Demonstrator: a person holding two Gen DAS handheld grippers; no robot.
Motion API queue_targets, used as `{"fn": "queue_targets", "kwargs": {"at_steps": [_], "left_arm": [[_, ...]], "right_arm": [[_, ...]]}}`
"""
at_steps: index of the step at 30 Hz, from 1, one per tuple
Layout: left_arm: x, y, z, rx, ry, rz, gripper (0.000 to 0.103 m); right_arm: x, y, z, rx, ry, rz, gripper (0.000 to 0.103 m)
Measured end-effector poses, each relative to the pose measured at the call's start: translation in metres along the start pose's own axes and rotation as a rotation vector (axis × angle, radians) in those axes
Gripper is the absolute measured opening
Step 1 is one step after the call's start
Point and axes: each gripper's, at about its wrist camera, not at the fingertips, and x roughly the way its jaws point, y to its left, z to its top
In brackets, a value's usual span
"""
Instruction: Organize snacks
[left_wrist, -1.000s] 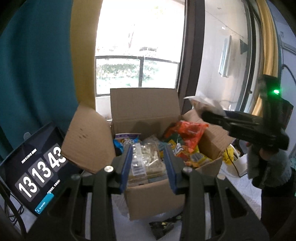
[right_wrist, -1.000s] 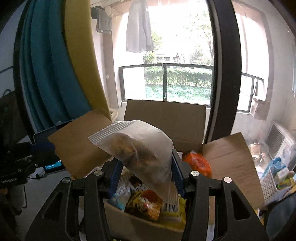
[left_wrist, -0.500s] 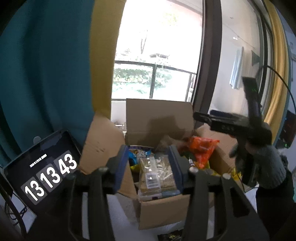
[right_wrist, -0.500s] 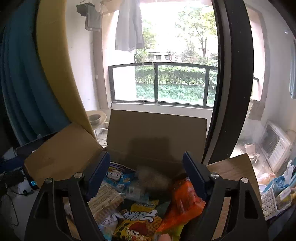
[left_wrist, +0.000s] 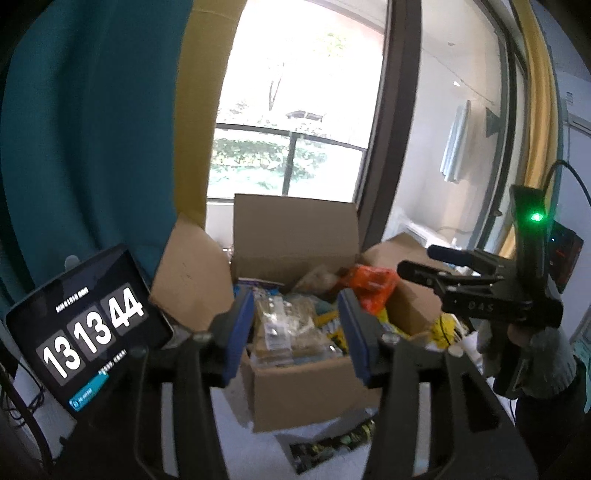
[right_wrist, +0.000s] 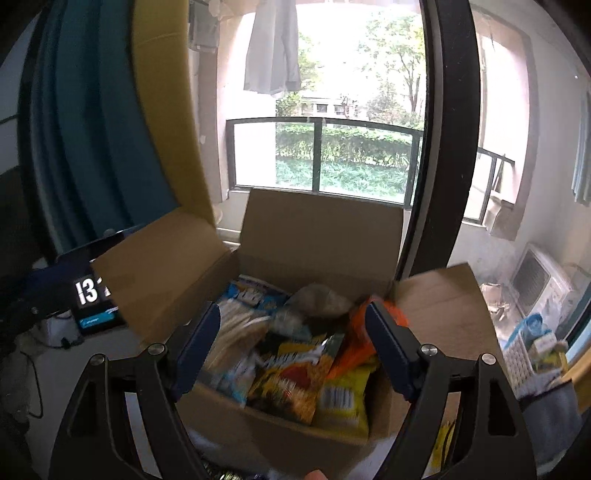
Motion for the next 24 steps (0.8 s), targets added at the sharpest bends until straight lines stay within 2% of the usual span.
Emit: {"fn": "queue_targets", "kwargs": {"at_steps": [4, 14, 24], "left_arm": [[-0.014, -0.012, -0.016, 0.007, 0.011, -0.029, 0.065], [-0.035, -0.034, -0.052, -0.001, 0.046, -0.062, 0.068], [-0.029, -0.053, -0.095, 0.019, 0.128, -0.065, 0.068]], "right_arm": [[-0.024, 0.012, -0.016, -0.002, 0.006, 0.007, 0.083], [-0.065, 0.039, -0.063, -0.023, 0.037, 0.043, 0.083], [-0.079, 0.045, -0.138, -0.026, 0.135, 0.087, 0.083]]}}
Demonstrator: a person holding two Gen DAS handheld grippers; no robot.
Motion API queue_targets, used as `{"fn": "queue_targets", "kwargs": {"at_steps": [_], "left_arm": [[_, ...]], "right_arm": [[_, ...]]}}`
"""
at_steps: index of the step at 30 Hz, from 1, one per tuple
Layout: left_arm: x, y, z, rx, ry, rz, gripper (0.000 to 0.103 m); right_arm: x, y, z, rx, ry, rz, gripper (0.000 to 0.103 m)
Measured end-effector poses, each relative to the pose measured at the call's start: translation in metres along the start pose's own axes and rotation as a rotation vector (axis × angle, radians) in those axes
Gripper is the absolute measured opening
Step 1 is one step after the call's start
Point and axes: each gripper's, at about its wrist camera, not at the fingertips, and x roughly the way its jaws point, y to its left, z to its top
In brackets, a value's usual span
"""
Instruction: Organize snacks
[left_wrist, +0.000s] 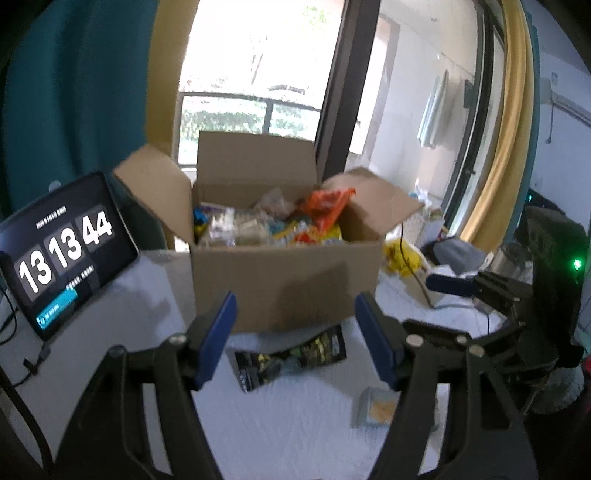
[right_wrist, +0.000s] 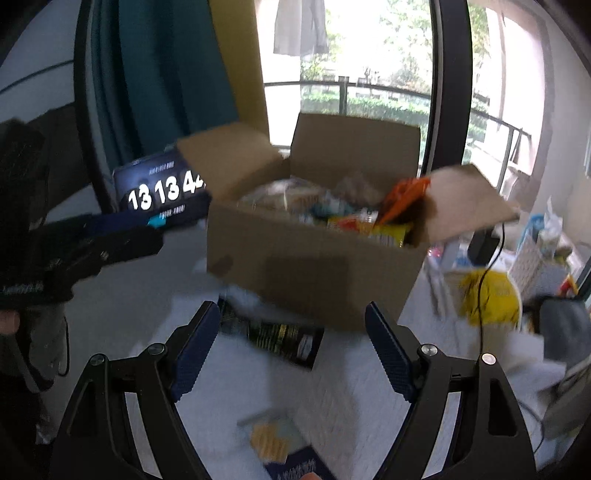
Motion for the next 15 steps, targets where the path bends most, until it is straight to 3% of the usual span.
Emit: {"fn": "queue_targets", "kwargs": {"at_steps": [15], "left_arm": [[0.051, -0.008, -0.049, 0.12, 0.175, 0.05, 0.068]], "right_arm": [[0.02, -0.011, -0.092, 0.024, 0.168, 0.061, 0.083]]}}
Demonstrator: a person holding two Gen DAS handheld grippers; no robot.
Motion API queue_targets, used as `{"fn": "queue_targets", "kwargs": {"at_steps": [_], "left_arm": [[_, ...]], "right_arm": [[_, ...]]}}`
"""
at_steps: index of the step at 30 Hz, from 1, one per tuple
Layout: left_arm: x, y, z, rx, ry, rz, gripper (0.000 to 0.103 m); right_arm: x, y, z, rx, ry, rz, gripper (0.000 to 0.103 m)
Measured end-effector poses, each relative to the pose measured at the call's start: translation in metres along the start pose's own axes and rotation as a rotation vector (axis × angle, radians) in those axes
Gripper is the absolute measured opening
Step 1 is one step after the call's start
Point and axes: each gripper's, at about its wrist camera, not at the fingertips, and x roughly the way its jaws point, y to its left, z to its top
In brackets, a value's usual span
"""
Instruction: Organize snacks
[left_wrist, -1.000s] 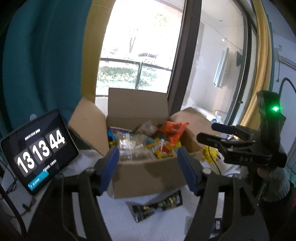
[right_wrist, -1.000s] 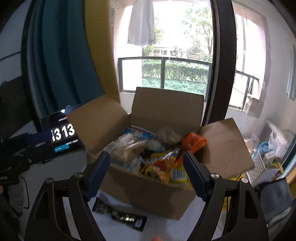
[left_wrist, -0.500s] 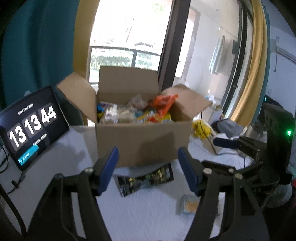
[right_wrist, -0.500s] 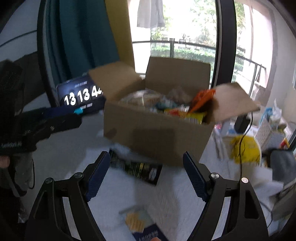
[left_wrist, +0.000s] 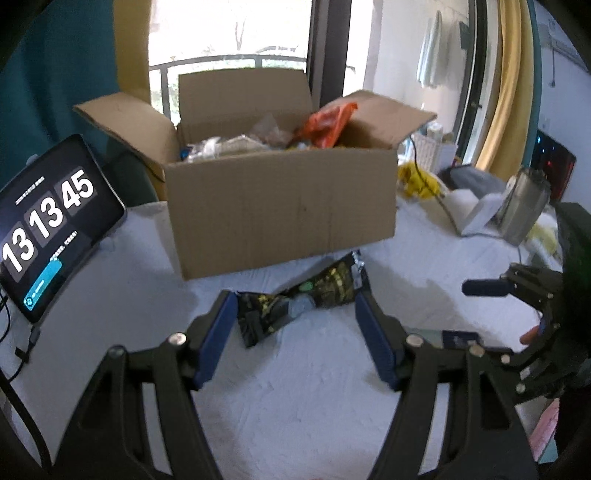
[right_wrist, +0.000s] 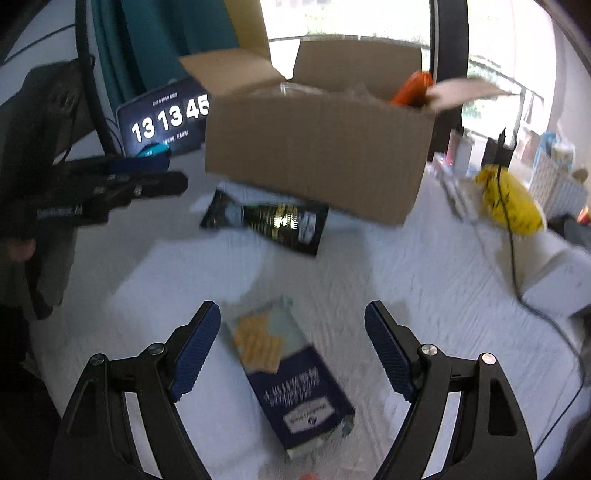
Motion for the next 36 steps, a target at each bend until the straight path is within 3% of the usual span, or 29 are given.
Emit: {"fn": "queue_targets", "kwargs": {"at_steps": [6, 11, 12, 15, 19, 27, 31, 33, 36], "left_arm": [[0.025, -0.005, 0.009, 0.052, 0.03, 0.007, 0.069], [0.051, -0.005, 0.019, 0.073, 0.056, -0.006, 0.069], [0.059, -0.004, 0.019, 0.07, 0.07, -0.01, 0.069], [0.076, -0.004, 0.018, 0.069, 0.105, -0.028, 0.068], [0.096, -0.01, 0.014, 0.109, 0.163, -0.053, 0.068], [0.098, -0.019, 0.006, 0.182, 0.192, -0.037, 0.069], [0.117, -0.019, 0.003, 0.251, 0.219, 0.028, 0.069], [0.116, -0.015, 0.005, 0.206, 0.221, 0.006, 0.068], [0.109, -0.021, 0.001, 0.234, 0.207, -0.006, 0.063]], "right_arm": [[0.021, -0.001, -0.019, 0.009, 0.072, 0.045, 0.083], [0.031, -0.006, -0.022, 0.016, 0.091, 0.009, 0.083], [0.031, -0.01, -0.021, 0.026, 0.083, -0.008, 0.08], [0.03, -0.027, -0.019, 0.092, 0.063, -0.052, 0.053], [0.029, -0.054, -0.018, 0.192, 0.038, -0.082, 0.053], [0.023, -0.082, -0.021, 0.335, -0.005, -0.066, 0.053], [0.023, -0.078, -0.022, 0.332, -0.003, -0.078, 0.054], [0.022, -0.075, -0.021, 0.324, 0.0, -0.089, 0.054], [0.022, -0.078, -0.023, 0.338, -0.006, -0.08, 0.054]]}}
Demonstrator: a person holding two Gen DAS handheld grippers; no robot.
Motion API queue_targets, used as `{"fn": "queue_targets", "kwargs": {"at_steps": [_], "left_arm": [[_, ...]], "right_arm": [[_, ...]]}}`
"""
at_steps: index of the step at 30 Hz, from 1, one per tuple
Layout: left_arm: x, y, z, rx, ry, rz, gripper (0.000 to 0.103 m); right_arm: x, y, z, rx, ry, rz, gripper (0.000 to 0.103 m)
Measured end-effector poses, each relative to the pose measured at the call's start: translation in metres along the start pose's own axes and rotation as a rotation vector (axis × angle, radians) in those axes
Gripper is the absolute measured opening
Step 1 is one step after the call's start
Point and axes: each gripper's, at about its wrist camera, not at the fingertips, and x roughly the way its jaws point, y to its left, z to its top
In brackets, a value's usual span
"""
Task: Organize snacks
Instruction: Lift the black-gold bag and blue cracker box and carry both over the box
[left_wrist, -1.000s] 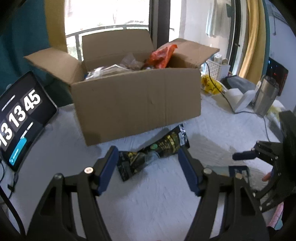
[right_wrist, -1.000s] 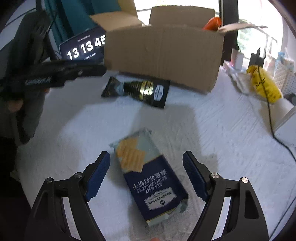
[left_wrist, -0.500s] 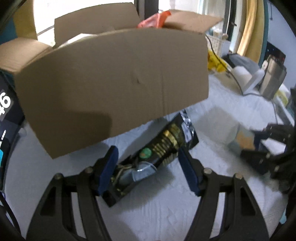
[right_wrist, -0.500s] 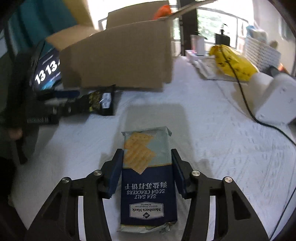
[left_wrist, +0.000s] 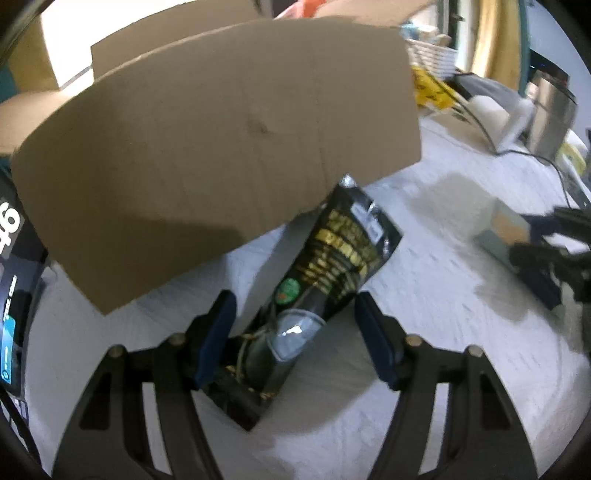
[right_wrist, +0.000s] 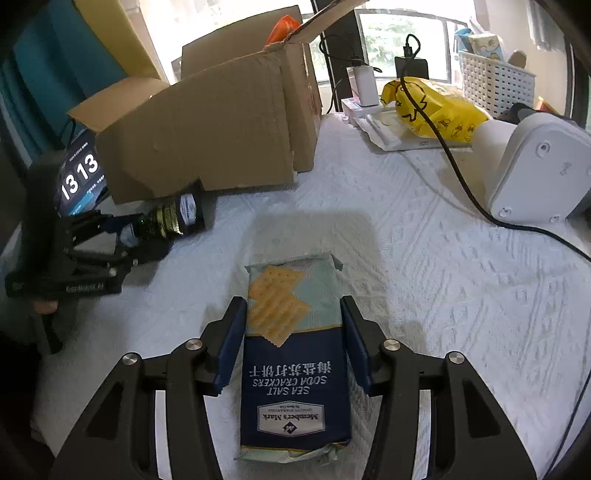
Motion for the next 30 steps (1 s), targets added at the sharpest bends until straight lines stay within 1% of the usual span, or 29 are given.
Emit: {"fn": "queue_targets", "kwargs": {"at_steps": [1, 4, 6, 8, 10, 12, 16, 19, 23, 30], "left_arm": [[-0.003, -0.002, -0.001, 0.011, -0.001, -0.009, 0.051], [-0.007, -0.001, -0.004, 0.005, 0.012, -0.03, 0.04], [-0.012, -0.003, -0.007, 0.001, 0.016, -0.043, 0.037], [-0.019, -0.007, -0.012, -0.005, 0.017, -0.071, 0.035], [-0.024, -0.011, -0.017, -0.005, 0.015, -0.082, 0.035], [-0.03, -0.014, -0.021, -0.022, 0.009, -0.108, 0.034], [-0.047, -0.015, -0.026, -0.076, -0.021, -0.152, 0.032], [-0.068, -0.012, -0.028, -0.109, -0.063, -0.183, 0.032], [-0.091, -0.011, -0.029, -0.146, -0.11, -0.193, 0.032], [-0.121, 0.005, -0.029, -0.205, -0.174, -0.206, 0.032]], "right_arm": [[0.001, -0.001, 0.002, 0.005, 0.0, 0.004, 0.054], [0.0, -0.004, 0.001, 0.014, -0.001, 0.014, 0.054], [-0.002, -0.004, -0.001, 0.02, -0.002, 0.013, 0.054], [-0.003, -0.002, -0.003, 0.009, 0.0, -0.003, 0.054], [-0.005, 0.003, -0.007, -0.009, 0.005, -0.035, 0.054], [-0.007, 0.009, -0.011, -0.049, 0.012, -0.056, 0.054], [-0.01, 0.014, -0.014, -0.071, 0.011, -0.059, 0.053], [-0.015, 0.017, -0.014, -0.072, 0.005, -0.045, 0.053], [-0.027, 0.025, -0.01, -0.087, -0.019, -0.025, 0.053], [-0.056, 0.037, 0.012, -0.105, -0.097, 0.002, 0.053]]}}
